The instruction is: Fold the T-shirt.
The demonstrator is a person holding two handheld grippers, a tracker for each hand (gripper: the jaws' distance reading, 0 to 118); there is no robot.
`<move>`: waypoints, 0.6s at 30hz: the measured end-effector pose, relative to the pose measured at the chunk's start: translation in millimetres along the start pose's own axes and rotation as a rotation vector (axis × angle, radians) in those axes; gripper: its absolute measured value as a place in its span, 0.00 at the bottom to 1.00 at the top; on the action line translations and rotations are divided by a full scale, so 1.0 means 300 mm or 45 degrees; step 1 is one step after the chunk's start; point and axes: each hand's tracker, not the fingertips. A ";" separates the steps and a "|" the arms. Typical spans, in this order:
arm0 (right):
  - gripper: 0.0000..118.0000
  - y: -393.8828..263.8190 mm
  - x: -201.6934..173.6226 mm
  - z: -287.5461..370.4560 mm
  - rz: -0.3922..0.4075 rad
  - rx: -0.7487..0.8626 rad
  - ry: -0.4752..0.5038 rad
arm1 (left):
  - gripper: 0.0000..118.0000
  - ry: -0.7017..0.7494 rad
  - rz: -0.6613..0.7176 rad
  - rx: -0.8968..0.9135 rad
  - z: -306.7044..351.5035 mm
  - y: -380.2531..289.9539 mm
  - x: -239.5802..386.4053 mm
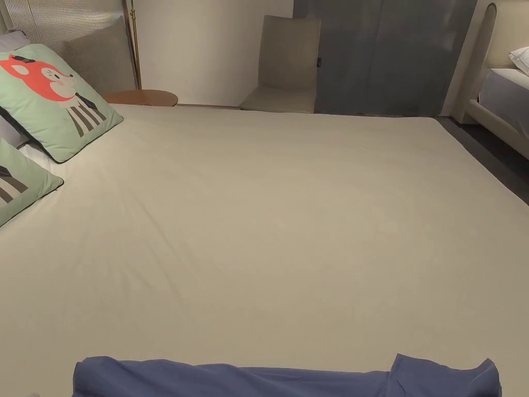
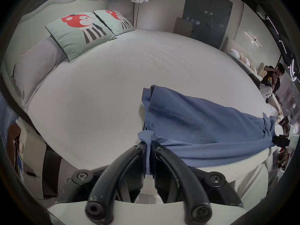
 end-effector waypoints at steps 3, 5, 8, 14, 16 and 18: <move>0.44 -0.003 0.003 0.030 -0.040 0.057 -0.002 | 0.65 0.044 0.005 0.035 0.018 0.011 0.003; 0.59 0.009 -0.004 0.073 -0.035 0.175 -0.021 | 0.75 0.026 -0.005 0.154 0.064 0.022 0.012; 0.88 0.049 -0.044 0.167 -0.014 0.417 -0.076 | 0.88 -0.036 -0.003 0.367 0.150 0.083 0.056; 0.88 0.162 -0.243 0.293 0.062 0.857 -0.267 | 0.87 -0.084 -0.101 0.715 0.288 0.172 0.222; 0.88 0.191 -0.309 0.309 0.054 0.948 -0.299 | 0.73 -0.138 -0.114 0.796 0.322 0.186 0.265; 0.69 0.208 -0.361 0.307 0.068 1.018 -0.316 | 0.39 -0.188 -0.148 0.854 0.343 0.191 0.298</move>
